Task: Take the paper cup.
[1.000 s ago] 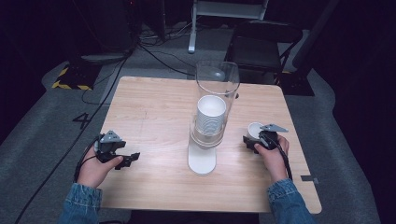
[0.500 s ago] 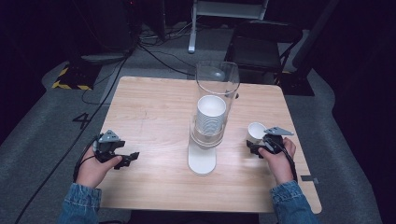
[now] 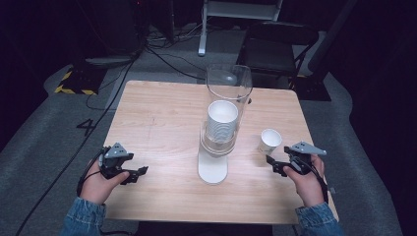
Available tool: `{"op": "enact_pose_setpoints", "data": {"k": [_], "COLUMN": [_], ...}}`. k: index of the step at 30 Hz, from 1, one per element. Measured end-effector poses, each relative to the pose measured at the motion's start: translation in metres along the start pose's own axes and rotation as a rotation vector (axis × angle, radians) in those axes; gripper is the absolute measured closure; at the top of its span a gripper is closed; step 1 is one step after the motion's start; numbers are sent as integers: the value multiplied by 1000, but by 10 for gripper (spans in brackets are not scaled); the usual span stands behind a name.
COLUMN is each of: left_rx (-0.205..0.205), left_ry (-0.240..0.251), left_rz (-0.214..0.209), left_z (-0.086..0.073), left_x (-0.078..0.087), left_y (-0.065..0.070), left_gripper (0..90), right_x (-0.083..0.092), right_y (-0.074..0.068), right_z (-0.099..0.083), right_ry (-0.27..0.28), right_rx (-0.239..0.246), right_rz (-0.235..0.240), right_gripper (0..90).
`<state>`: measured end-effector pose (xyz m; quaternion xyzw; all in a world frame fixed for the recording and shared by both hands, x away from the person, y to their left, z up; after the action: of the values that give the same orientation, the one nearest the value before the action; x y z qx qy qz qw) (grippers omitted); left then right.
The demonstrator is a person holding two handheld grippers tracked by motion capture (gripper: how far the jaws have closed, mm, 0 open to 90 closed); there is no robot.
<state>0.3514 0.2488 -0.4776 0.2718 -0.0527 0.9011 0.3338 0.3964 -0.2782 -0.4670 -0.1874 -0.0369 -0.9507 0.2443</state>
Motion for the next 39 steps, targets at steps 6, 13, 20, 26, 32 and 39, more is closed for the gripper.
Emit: {"op": "enact_pose_setpoints", "data": {"k": [6,13,20,26,32,39], "left_rx": [-19,-27,-66,-55,-41,-13], "left_ry": [-3,1,-14,20,74,105], "left_rz": [-12,-20,4,13,45,84], "left_z": [-15,-32,-46,-52,-57,-60], "left_x": [10,14,16,18,17,16], "left_y": [10,20,18,18,13,9], "left_gripper": [228,228,228,227,222,221], "right_x": [20,30,31,29,25,26], "right_y": [-9,-22,-17,-9,-2,3], "right_z": [-6,-18,-41,-56,-62,-68], "right_ry": [9,16,8,-13,-2,-8], "right_rx": [-29,-18,-18,-2,49,26], "right_rz": [39,93,104,81,49,23], "right_gripper": [169,172,208,213,222,222]}}
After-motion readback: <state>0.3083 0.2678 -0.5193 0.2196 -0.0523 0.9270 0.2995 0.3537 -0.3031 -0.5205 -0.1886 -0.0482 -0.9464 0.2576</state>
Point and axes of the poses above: each handheld gripper's, and its own axes: x roughly backward along the jaws, z roughly out of its top, y roughly to its right, the point moved 4 cm from there along -x, roughly forward along the jaws, and after that the axes turned 12 degrees about y, right-handed, at the moved point
